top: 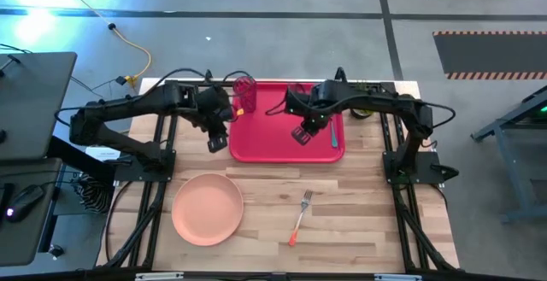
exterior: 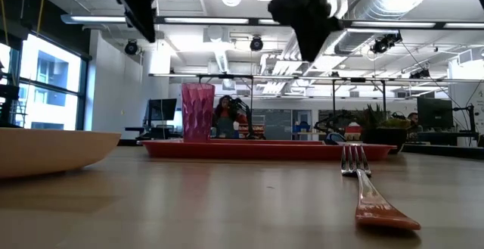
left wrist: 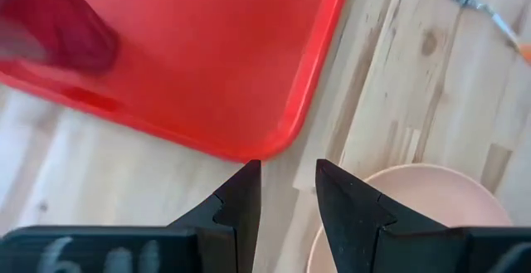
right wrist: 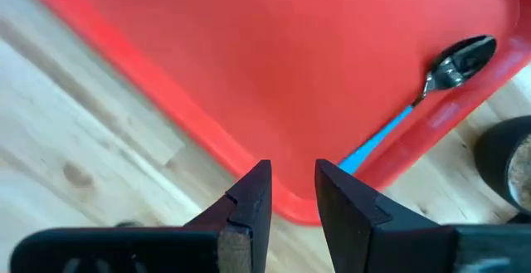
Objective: Pick and place plate/cup/fork/spoon on tray
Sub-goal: Put the orange plate on the red tray
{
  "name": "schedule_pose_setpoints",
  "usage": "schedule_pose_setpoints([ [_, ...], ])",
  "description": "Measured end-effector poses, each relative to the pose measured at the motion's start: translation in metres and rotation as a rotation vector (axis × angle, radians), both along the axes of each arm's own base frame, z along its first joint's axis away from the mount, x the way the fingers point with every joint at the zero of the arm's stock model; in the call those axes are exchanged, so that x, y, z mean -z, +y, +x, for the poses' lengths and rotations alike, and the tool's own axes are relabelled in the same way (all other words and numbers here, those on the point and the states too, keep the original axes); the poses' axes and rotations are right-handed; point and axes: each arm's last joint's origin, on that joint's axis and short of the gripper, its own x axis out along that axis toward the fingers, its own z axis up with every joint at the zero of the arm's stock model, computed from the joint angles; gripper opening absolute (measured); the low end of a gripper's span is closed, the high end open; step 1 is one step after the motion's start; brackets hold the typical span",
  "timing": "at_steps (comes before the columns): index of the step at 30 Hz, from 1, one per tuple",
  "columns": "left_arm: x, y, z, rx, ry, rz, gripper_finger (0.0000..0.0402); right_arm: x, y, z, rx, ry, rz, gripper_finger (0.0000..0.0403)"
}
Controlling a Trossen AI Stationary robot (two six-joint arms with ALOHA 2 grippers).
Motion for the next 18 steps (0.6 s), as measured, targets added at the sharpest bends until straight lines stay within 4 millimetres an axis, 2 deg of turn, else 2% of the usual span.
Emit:
schedule_pose_setpoints([
  [6,0.023,-0.016,-0.009,-0.013,0.016,-0.036,0.0108,-0.03,0.029,-0.006,-0.018,0.019,-0.094,0.0087],
  [11,0.029,-0.033,-0.019,0.065,0.009,-0.032,0.0108,-0.063,0.043,-0.01,-0.033,-0.111,-0.164,0.0087],
  [18,0.044,-0.05,-0.034,0.14,0.024,-0.018,0.0108,-0.11,0.053,-0.021,-0.067,-0.29,-0.247,0.0087],
])
